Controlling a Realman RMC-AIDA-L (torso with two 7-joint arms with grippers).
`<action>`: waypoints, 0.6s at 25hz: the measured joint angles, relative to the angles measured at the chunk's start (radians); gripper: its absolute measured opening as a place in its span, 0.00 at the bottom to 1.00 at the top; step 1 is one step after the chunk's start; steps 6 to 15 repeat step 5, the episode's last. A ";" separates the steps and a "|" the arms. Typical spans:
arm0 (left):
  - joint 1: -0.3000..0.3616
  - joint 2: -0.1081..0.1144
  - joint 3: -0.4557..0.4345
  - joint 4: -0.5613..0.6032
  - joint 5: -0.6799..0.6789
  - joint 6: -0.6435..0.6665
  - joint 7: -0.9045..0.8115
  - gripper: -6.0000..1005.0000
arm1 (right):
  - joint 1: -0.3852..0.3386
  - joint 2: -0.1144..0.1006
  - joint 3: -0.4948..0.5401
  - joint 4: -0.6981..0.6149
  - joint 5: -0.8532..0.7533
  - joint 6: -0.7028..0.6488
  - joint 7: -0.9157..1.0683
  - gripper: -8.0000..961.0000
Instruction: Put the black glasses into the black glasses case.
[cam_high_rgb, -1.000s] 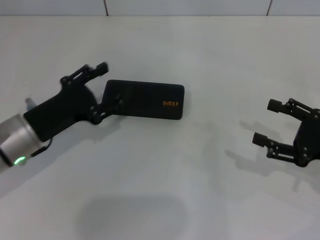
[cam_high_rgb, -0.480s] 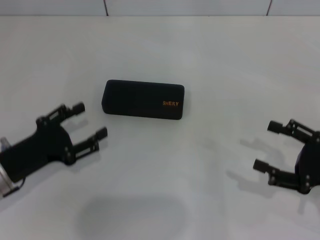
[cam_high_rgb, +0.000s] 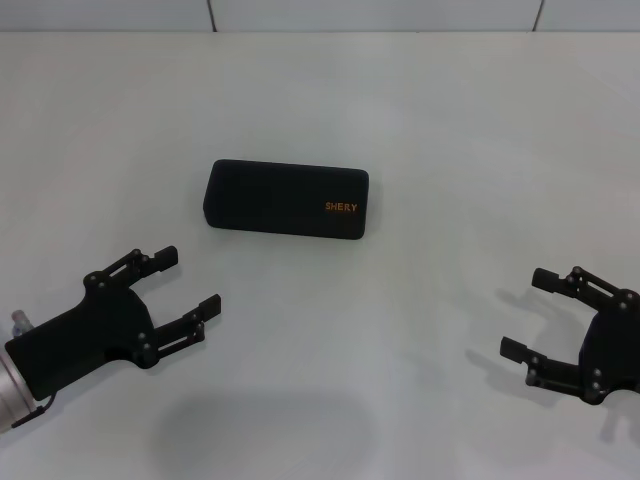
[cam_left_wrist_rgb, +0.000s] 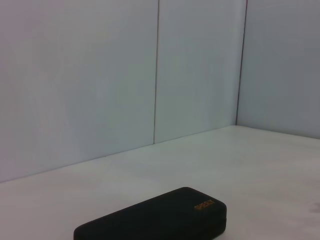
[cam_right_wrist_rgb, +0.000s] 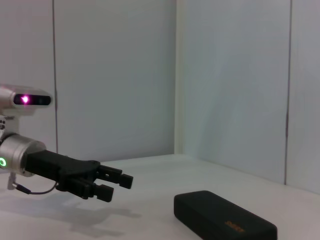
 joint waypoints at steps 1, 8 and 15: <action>0.000 0.000 0.000 0.000 0.000 0.000 -0.001 0.81 | 0.000 0.000 0.000 0.000 0.001 0.005 0.000 0.89; -0.001 0.000 0.000 -0.001 0.000 0.000 -0.002 0.81 | 0.003 0.002 0.000 0.000 0.005 0.013 0.004 0.89; -0.001 0.000 0.000 -0.001 0.000 0.000 -0.002 0.81 | 0.003 0.002 0.000 0.000 0.005 0.013 0.004 0.89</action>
